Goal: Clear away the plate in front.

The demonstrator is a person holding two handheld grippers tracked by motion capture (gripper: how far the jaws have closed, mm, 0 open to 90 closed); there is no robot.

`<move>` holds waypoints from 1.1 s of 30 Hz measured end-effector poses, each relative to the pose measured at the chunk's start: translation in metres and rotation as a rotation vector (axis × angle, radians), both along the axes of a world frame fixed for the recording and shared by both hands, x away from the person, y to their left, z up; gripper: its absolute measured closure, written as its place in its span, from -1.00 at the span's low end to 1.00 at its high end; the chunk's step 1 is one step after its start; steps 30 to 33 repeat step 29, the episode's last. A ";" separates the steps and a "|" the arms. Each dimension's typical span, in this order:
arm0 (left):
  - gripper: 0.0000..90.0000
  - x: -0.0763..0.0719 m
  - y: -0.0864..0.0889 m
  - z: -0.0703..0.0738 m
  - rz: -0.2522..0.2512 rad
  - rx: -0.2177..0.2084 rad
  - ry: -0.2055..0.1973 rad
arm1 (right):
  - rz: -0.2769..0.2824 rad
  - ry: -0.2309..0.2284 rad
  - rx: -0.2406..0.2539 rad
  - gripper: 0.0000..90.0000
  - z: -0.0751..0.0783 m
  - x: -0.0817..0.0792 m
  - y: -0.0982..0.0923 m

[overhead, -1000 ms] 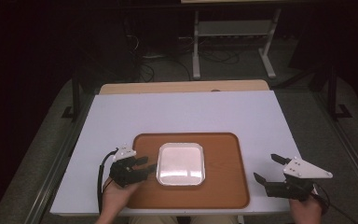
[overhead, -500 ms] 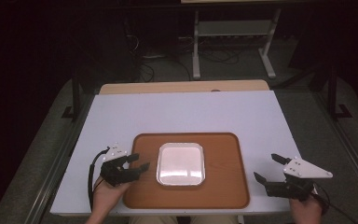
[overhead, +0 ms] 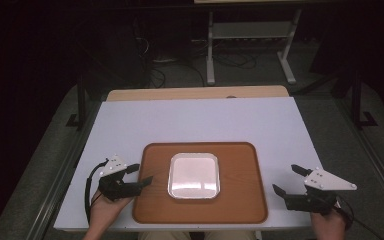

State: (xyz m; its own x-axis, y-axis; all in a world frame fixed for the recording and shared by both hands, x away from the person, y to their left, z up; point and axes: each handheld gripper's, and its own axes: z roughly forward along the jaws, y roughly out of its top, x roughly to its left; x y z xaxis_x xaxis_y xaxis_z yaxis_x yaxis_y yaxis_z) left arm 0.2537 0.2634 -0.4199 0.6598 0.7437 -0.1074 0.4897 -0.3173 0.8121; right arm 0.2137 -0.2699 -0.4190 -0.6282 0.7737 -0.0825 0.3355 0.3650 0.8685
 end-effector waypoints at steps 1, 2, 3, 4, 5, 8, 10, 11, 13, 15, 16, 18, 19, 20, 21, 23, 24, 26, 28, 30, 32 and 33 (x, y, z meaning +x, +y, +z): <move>-0.33 0.000 0.000 0.000 0.000 0.000 0.000 | 0.000 0.000 0.000 -0.71 0.000 0.000 0.000; -0.33 -0.002 0.003 0.000 0.005 0.006 -0.010 | 0.000 -0.001 0.000 -0.71 0.000 0.000 0.000; -0.34 -0.002 0.003 0.000 0.005 0.006 -0.010 | 0.000 -0.001 0.000 -0.71 0.000 0.000 0.000; -0.34 -0.002 0.005 0.001 0.007 0.012 -0.015 | -0.001 0.000 -0.001 -0.71 0.000 0.000 0.000; -0.34 -0.003 0.006 0.001 0.007 0.019 -0.021 | -0.001 0.000 -0.001 -0.71 0.000 0.000 0.000; -0.34 -0.006 0.011 0.001 0.009 0.024 -0.034 | 0.000 0.001 -0.002 -0.71 0.000 0.000 0.000; -0.36 -0.008 0.016 0.002 0.013 0.021 -0.047 | 0.000 0.001 -0.004 -0.71 0.000 0.000 0.000; -0.37 -0.008 0.016 0.002 0.013 0.021 -0.047 | 0.000 0.001 -0.004 -0.71 0.000 0.000 0.000; -0.38 -0.009 0.019 0.003 0.017 0.031 -0.055 | 0.001 0.002 -0.006 -0.71 0.000 0.000 0.000; -0.39 -0.010 0.022 0.003 0.016 0.030 -0.059 | 0.001 0.003 -0.008 -0.71 0.000 0.001 0.001; -0.40 -0.011 0.025 0.002 0.021 0.028 -0.064 | 0.002 0.004 -0.008 -0.71 -0.001 0.001 0.001; -0.40 -0.011 0.026 0.002 0.022 0.023 -0.062 | 0.004 0.006 -0.005 -0.71 -0.001 0.001 0.000; -0.40 -0.012 0.028 0.001 0.024 0.021 -0.061 | 0.004 0.008 -0.004 -0.71 -0.001 0.001 0.000; -0.40 -0.012 0.030 -0.001 0.027 0.017 -0.061 | 0.006 0.008 -0.004 -0.71 -0.001 0.001 0.000; -0.40 -0.012 0.030 -0.001 0.027 0.017 -0.061 | 0.006 0.008 -0.004 -0.71 -0.001 0.001 0.000; -0.40 -0.013 0.032 -0.001 0.032 0.006 -0.061 | 0.010 0.007 -0.004 -0.71 -0.001 0.001 0.001; -0.40 -0.014 0.033 -0.001 0.037 0.000 -0.063 | 0.013 0.009 -0.005 -0.71 -0.001 0.001 0.001; -0.40 -0.015 0.036 0.001 0.050 -0.014 -0.070 | 0.018 0.008 -0.010 -0.71 -0.001 0.001 0.002; -0.40 -0.016 0.039 0.001 0.061 -0.030 -0.074 | 0.021 0.009 -0.012 -0.71 -0.001 0.001 0.002; -0.40 -0.016 0.039 0.001 0.061 -0.030 -0.074 | 0.021 0.009 -0.012 -0.71 -0.001 0.001 0.002; -0.40 -0.016 0.039 0.001 0.061 -0.030 -0.074 | 0.021 0.009 -0.012 -0.71 -0.001 0.001 0.002; -0.40 -0.016 0.039 0.001 0.061 -0.030 -0.074 | 0.021 0.009 -0.012 -0.71 -0.001 0.001 0.002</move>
